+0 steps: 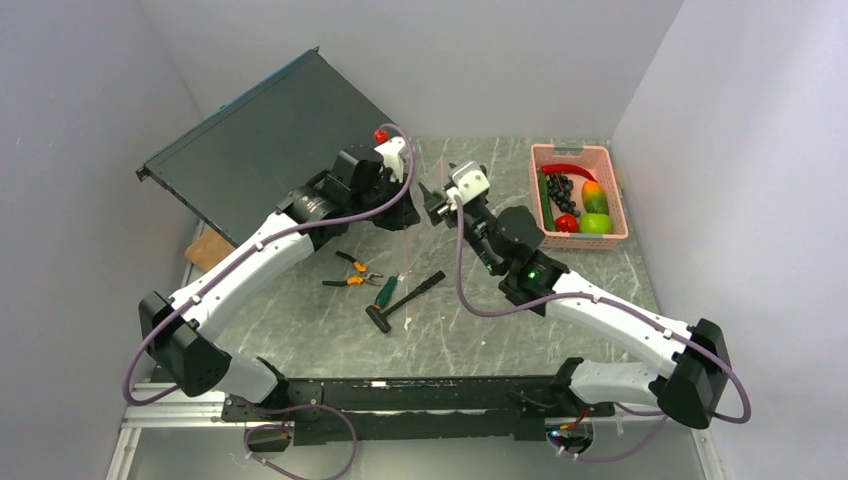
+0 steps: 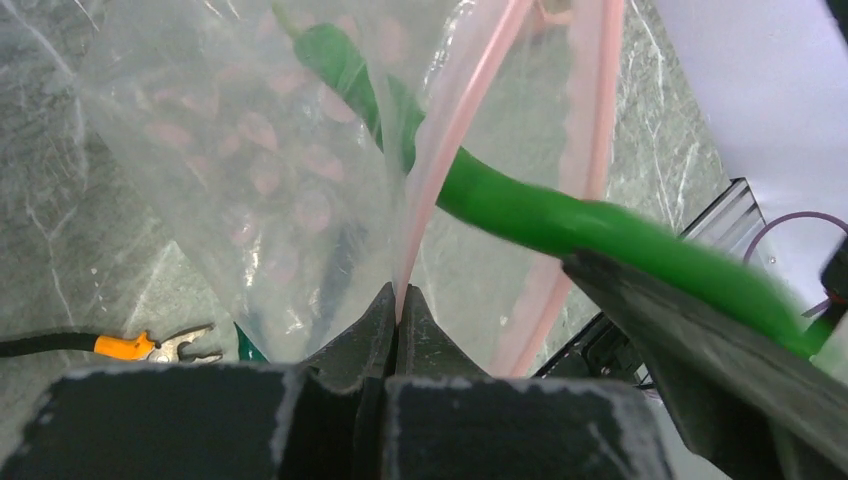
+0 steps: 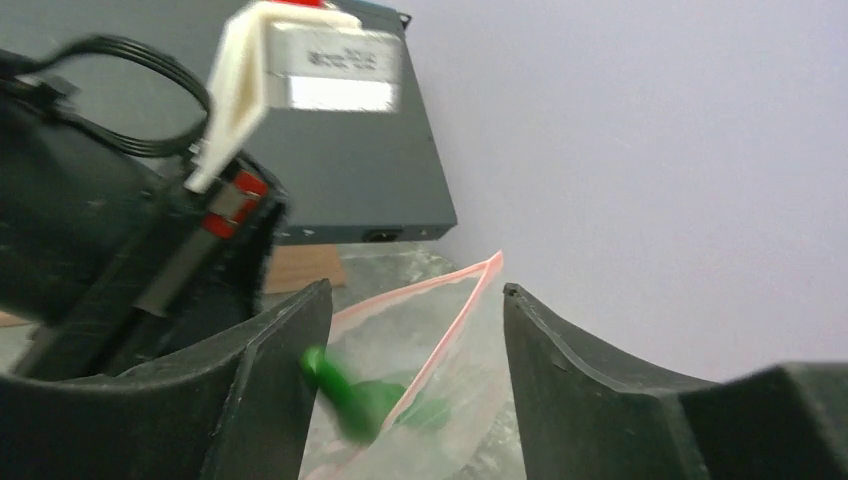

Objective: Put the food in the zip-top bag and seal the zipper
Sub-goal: Place the fake vegetable in the zipper food storage bag.

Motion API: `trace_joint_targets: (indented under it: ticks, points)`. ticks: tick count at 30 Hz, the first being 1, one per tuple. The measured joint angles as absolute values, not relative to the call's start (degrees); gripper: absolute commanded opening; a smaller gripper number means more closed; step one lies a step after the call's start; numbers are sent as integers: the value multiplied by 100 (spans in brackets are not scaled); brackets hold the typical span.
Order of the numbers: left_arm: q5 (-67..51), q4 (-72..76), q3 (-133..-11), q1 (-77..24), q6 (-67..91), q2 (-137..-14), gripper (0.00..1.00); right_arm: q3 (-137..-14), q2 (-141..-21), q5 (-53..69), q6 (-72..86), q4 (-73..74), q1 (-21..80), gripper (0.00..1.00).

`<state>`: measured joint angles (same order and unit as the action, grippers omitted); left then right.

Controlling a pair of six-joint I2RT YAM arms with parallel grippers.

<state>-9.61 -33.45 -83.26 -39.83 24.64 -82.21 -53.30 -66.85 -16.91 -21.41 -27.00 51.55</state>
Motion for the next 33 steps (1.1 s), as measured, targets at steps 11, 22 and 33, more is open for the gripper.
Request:
trace_joint_targets:
  ticks: [11,22,33]
  points:
    - [-812,-3367,-8335,-3983,2296,-8221,0,-5262,-5889,-904,-40,-1096,4954,82]
    - [-921,-3275,-8276,-3983,2058,-8182,0,-5815,-5478,-1796,1441,652,4486,90]
    - [-902,-3232,-8261,-3986,1918,-8184,0,-5808,-6045,-1494,3127,2018,1236,94]
